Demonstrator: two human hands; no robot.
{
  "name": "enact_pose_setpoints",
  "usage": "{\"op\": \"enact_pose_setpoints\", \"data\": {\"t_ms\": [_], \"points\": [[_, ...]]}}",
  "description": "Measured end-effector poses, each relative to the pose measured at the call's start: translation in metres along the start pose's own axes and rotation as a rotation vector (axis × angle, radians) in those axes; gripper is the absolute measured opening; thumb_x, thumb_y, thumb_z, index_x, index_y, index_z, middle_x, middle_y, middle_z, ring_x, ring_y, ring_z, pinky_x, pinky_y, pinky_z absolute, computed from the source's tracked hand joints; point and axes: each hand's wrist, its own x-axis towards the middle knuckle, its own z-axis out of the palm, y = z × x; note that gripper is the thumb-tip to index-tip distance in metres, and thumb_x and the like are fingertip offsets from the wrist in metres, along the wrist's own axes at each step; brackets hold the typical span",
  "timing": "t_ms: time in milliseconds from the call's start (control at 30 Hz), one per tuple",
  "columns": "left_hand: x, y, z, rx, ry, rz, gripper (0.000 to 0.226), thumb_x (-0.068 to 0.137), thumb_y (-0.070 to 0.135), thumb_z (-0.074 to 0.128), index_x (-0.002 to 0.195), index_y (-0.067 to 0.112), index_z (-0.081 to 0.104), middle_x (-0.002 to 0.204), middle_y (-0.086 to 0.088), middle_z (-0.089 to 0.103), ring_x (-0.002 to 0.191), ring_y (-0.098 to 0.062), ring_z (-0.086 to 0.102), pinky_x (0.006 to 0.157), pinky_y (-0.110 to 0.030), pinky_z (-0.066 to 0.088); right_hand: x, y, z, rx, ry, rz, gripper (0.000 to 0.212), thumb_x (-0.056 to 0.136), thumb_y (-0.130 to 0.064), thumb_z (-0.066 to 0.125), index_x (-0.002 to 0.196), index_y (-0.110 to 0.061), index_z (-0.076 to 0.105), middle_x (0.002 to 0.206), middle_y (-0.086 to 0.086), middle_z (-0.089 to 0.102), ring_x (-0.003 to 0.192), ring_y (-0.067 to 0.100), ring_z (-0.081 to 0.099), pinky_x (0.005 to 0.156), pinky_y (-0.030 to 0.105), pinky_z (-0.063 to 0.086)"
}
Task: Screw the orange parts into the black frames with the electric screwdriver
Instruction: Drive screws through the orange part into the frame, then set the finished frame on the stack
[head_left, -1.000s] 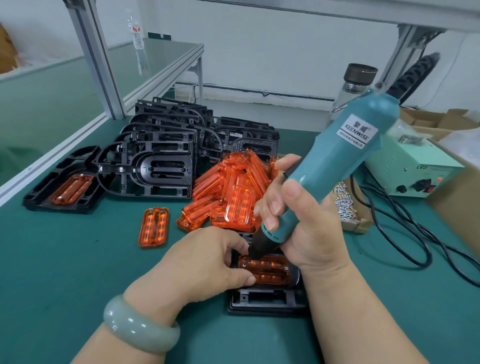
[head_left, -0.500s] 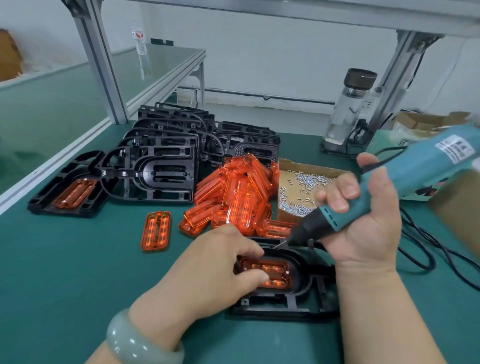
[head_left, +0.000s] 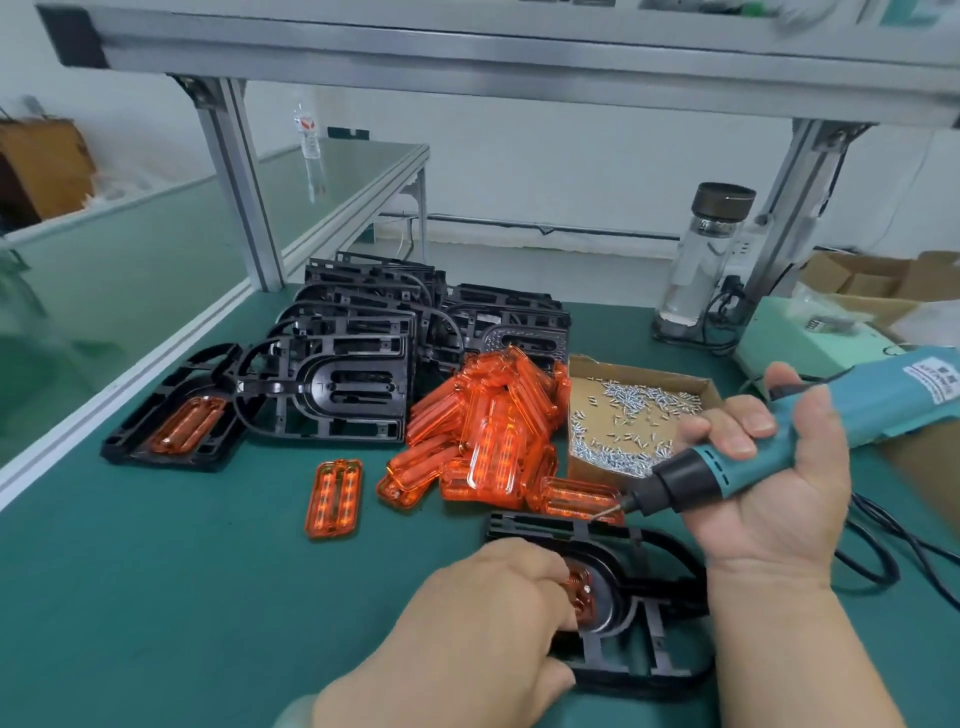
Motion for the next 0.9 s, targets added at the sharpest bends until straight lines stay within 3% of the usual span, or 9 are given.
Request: {"op": "enact_pose_setpoints", "data": {"t_ms": [100,167,233,300,500,600,700,900], "points": [[-0.009,-0.004,-0.008,0.015,0.105,-0.023,0.043,0.087,0.048,0.054,0.128,0.037,0.052,0.139,0.03,0.03,0.128,0.011,0.017,0.103,-0.014,0.024,0.002,-0.005,-0.004,0.043,-0.001,-0.014,0.014,0.09,-0.038,0.047,0.092,-0.028,0.056,0.057,-0.014,0.043,0.045,-0.001,0.041,0.063,0.015,0.046],[-0.018,-0.01,-0.021,0.021,0.199,-0.062,0.039,0.084,0.051,0.054,0.12,0.038,0.055,0.13,0.031,0.038,0.121,0.012,0.028,0.097,-0.004,0.023,0.003,-0.008,-0.004,0.092,-0.032,-0.018,0.014,0.082,-0.037,0.058,0.091,-0.027,0.058,0.058,-0.014,0.044,0.047,-0.001,0.042,0.064,0.015,0.047],[-0.027,-0.019,-0.034,0.082,0.292,-0.068,0.031,0.077,0.05,0.056,0.101,0.032,0.065,0.112,0.025,0.054,0.106,0.003,0.05,0.092,-0.013,0.04,0.003,-0.01,-0.003,0.165,-0.073,-0.005,0.026,0.071,-0.033,0.074,0.091,-0.024,0.061,0.06,-0.013,0.045,0.048,-0.001,0.044,0.064,0.016,0.048],[-0.034,-0.032,-0.045,0.083,0.394,-0.11,0.023,0.073,0.043,0.062,0.091,0.029,0.067,0.099,0.02,0.06,0.095,-0.005,0.058,0.084,-0.022,0.048,0.002,-0.01,-0.002,0.203,-0.086,0.006,0.035,0.064,-0.031,0.082,0.091,-0.023,0.062,0.061,-0.013,0.046,0.048,-0.001,0.046,0.064,0.016,0.05],[-0.042,-0.088,-0.073,0.133,0.712,-0.514,0.017,0.078,0.026,0.071,0.094,0.022,0.068,0.093,0.012,0.057,0.087,-0.009,0.051,0.079,-0.024,0.036,0.001,0.001,-0.005,0.171,-0.062,0.029,0.026,0.07,-0.036,0.074,0.091,-0.025,0.062,0.061,-0.014,0.046,0.047,-0.002,0.046,0.063,0.016,0.05],[-0.044,-0.122,-0.092,0.183,0.86,-0.716,0.01,0.081,0.023,0.07,0.086,0.015,0.07,0.084,-0.003,0.063,0.081,-0.026,0.055,0.073,-0.035,0.043,0.001,0.007,-0.004,0.142,-0.053,0.047,0.029,0.068,-0.037,0.075,0.092,-0.026,0.063,0.06,-0.015,0.045,0.047,-0.002,0.045,0.063,0.016,0.05],[-0.047,-0.156,-0.106,0.217,0.893,-0.893,0.016,0.083,0.022,0.066,0.075,0.009,0.069,0.073,-0.013,0.06,0.075,-0.034,0.053,0.069,-0.039,0.045,0.0,0.013,-0.003,0.146,-0.061,0.063,0.032,0.066,-0.036,0.079,0.092,-0.025,0.063,0.06,-0.015,0.045,0.046,-0.002,0.045,0.061,0.016,0.051],[-0.042,-0.198,-0.109,0.242,0.748,-1.137,0.026,0.086,0.023,0.06,0.079,-0.002,0.063,0.088,-0.026,0.059,0.086,-0.043,0.055,0.076,-0.042,0.045,-0.002,0.016,0.004,0.074,-0.047,0.095,0.045,0.053,-0.041,0.087,0.09,-0.028,0.064,0.058,-0.014,0.044,0.043,-0.002,0.043,0.059,0.015,0.05]]}}
